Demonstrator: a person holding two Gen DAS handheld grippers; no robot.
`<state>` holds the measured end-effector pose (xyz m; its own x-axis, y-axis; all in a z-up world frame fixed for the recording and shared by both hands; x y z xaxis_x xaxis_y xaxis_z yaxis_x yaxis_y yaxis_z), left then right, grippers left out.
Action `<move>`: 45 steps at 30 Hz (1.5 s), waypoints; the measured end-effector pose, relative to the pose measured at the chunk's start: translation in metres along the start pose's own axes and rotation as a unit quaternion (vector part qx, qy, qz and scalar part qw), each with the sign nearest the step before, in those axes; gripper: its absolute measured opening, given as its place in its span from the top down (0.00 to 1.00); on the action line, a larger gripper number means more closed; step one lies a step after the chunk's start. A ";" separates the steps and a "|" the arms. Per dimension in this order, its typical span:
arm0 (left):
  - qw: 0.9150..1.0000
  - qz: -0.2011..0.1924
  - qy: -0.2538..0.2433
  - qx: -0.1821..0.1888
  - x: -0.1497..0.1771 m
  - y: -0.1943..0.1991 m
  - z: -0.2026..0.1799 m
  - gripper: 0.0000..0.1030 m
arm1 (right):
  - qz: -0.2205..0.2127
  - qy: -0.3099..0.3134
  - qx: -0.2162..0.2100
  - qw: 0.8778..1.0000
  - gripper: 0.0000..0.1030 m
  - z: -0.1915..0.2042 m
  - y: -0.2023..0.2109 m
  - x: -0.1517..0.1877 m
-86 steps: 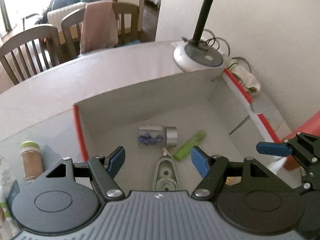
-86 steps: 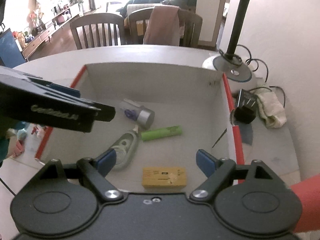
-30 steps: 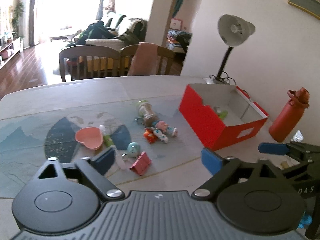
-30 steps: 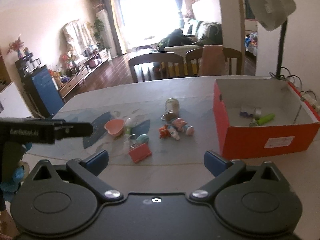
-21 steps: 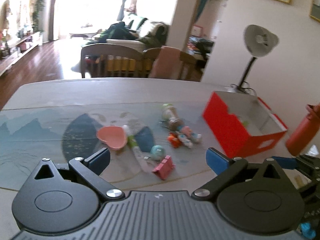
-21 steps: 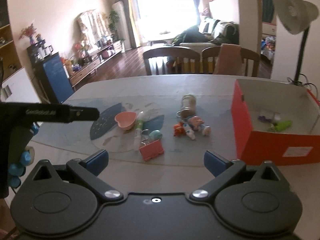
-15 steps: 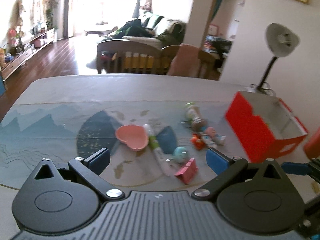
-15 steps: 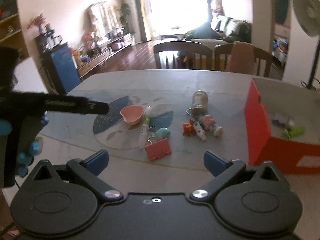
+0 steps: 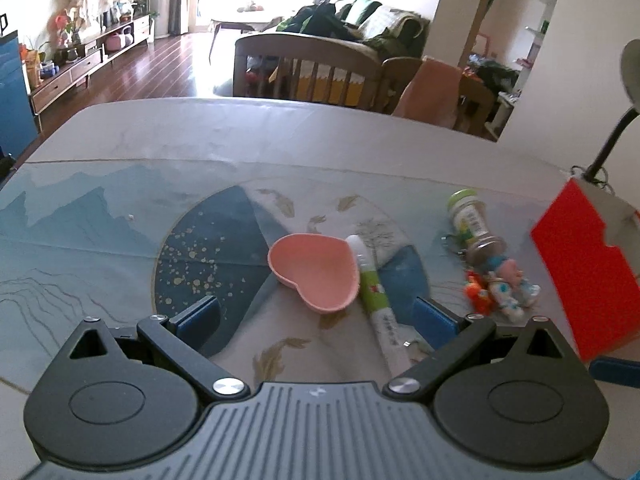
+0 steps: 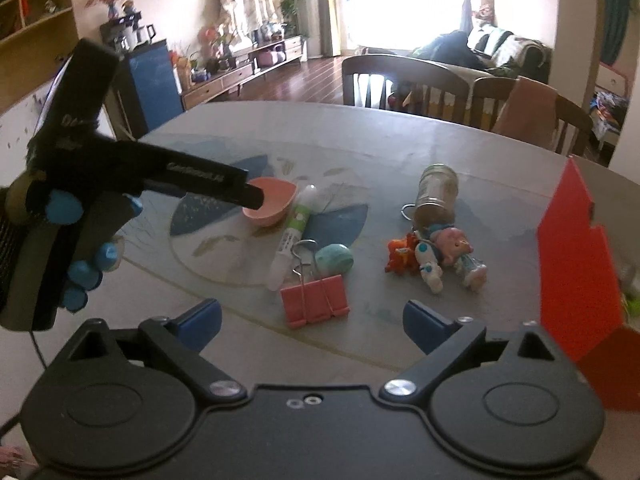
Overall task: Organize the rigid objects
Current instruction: 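Lower the left gripper onto the pink heart bowl while the right gripper grasps the pink binder clip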
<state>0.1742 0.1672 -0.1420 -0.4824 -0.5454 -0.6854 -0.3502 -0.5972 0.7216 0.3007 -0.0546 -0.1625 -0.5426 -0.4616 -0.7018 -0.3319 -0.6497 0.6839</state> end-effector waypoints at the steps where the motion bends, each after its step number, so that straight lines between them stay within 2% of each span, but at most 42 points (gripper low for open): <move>1: 1.000 0.002 -0.002 -0.003 0.000 -0.006 -0.002 0.00 | 0.002 0.003 -0.002 1.000 0.05 -0.003 -0.005 0.000; 5: 1.000 0.013 -0.013 -0.003 -0.001 -0.028 -0.007 0.00 | 0.012 0.017 -0.006 1.000 0.06 -0.009 -0.021 0.000; 9: 0.999 0.017 -0.032 -0.003 0.000 -0.048 -0.011 0.00 | 0.025 0.034 -0.014 0.999 0.11 -0.013 -0.036 0.000; 13: 0.999 0.021 -0.030 -0.003 0.000 -0.062 -0.008 0.00 | 0.035 0.043 -0.026 0.998 0.15 -0.017 -0.049 0.001; 19: 1.000 0.016 -0.026 -0.006 -0.001 -0.073 -0.004 0.01 | 0.046 0.044 -0.036 0.997 0.23 -0.019 -0.064 0.002; 28: 0.999 -0.004 -0.047 -0.001 -0.004 -0.080 -0.011 0.02 | 0.050 0.045 -0.041 0.997 0.34 -0.020 -0.073 0.005; 33: 0.998 -0.014 -0.063 -0.001 -0.003 -0.078 -0.015 0.13 | 0.049 0.048 -0.040 0.997 0.40 -0.020 -0.076 0.005; 37: 0.998 -0.020 -0.067 -0.007 -0.005 -0.076 -0.016 0.29 | 0.050 0.052 -0.033 0.997 0.49 -0.020 -0.078 0.005; 45: 0.997 -0.012 -0.067 -0.021 -0.007 -0.074 -0.014 0.29 | 0.043 0.039 -0.022 0.998 0.53 -0.022 -0.071 0.003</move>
<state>0.2148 0.2068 -0.1923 -0.5779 -0.4486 -0.6818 -0.3302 -0.6355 0.6980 0.3396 -0.0229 -0.2176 -0.5045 -0.5619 -0.6556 -0.2518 -0.6306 0.7342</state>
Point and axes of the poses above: each gripper's, at about its wrist camera, not at the fingertips, and y roughly against the way its jaws point, z to its left, x to its underside, the point moved 4 cm from there along -y, roughly the way its jaws point, and after that the axes turned 10 degrees about -x, right-handed, at the moved point
